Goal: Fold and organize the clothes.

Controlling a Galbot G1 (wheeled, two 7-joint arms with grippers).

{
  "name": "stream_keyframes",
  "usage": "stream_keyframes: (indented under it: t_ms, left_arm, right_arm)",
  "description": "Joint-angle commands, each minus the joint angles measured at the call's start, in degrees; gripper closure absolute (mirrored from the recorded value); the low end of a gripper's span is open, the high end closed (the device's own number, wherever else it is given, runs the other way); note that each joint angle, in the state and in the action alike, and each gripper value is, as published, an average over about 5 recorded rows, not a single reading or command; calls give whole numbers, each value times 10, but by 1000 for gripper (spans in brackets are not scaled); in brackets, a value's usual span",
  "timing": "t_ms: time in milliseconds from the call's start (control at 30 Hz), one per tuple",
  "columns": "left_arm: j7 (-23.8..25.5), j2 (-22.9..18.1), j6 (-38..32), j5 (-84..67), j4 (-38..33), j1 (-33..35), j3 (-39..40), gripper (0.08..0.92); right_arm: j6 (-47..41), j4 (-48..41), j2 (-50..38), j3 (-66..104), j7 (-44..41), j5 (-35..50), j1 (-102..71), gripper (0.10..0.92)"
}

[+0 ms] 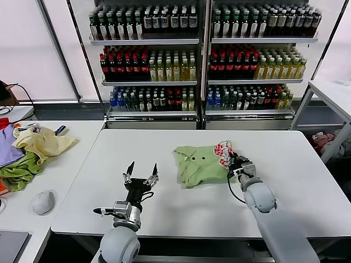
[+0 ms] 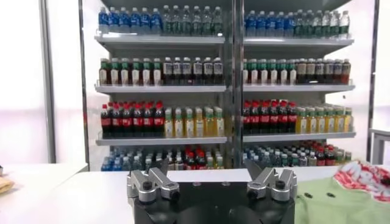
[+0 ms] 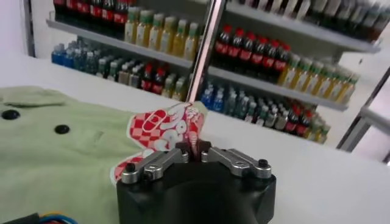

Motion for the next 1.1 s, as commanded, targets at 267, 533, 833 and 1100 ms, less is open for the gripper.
stream_keyframes:
  t_ms: [267, 533, 833, 1100]
  left_arm:
    - [30, -7, 0, 22, -57, 51, 2, 177]
    - [36, -7, 5, 48, -89, 76, 6, 177]
    - [36, 2, 7, 51, -114, 90, -4, 177]
    - [36, 4, 15, 49, -117, 89, -1, 177]
  right_arm:
    - [172, 267, -11, 170, 18, -7, -301, 535]
    - [171, 325, 35, 208, 2, -24, -398, 301]
    - [169, 344, 69, 214, -10, -36, -431, 203]
    - [172, 348, 84, 215, -11, -42, -434, 203]
